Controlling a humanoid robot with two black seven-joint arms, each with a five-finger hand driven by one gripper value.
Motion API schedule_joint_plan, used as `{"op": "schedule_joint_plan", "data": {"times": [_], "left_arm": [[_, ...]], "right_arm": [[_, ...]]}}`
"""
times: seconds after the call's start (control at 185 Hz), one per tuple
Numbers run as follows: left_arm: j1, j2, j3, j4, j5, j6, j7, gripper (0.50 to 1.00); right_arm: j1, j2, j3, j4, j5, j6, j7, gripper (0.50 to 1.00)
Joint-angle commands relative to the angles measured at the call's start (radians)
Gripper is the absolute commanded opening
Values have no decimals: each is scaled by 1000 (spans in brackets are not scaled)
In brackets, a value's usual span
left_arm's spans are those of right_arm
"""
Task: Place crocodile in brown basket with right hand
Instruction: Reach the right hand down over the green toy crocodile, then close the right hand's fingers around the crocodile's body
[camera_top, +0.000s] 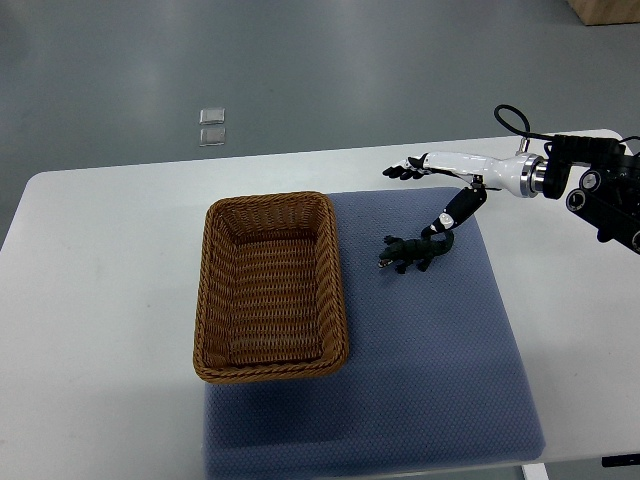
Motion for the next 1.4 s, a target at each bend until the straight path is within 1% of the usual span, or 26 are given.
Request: {"op": "schedule_joint_plan", "data": {"times": [0.0,0.113,0.194,0.486,0.692,0.891,0.989,1.053,1.232,1.394], "left_arm": [[0,0,0,0,0,0,1,1000],[0,0,0,0,0,0,1,1000],[0,0,0,0,0,0,1,1000],[0,0,0,0,0,0,1,1000],[0,0,0,0,0,0,-1,1000],[0,0,0,0,0,0,-1,1000],[0,0,0,0,0,0,-1,1000],[0,0,0,0,0,0,1,1000],[0,0,1,0,0,0,-1,1000],[0,0,1,0,0,0,-1,1000]], "right_arm": [[31,-10,-50,15,-50,-2,6,926],[80,-12,-154,25,-67,-15,8,926],[108,-12,-217,24,-67,-33,20,926],[138,4,-372,24,-94,-130,28,926],[150,5,-416,21,-97,-163,31,926],[149,7,-418,16,-106,-173,39,924],[146,17,-419,16,-113,-225,52,924],[147,22,-433,16,-125,-240,59,924],[149,28,-456,16,-131,-246,82,924],[149,40,-459,16,-133,-252,85,924]]}}
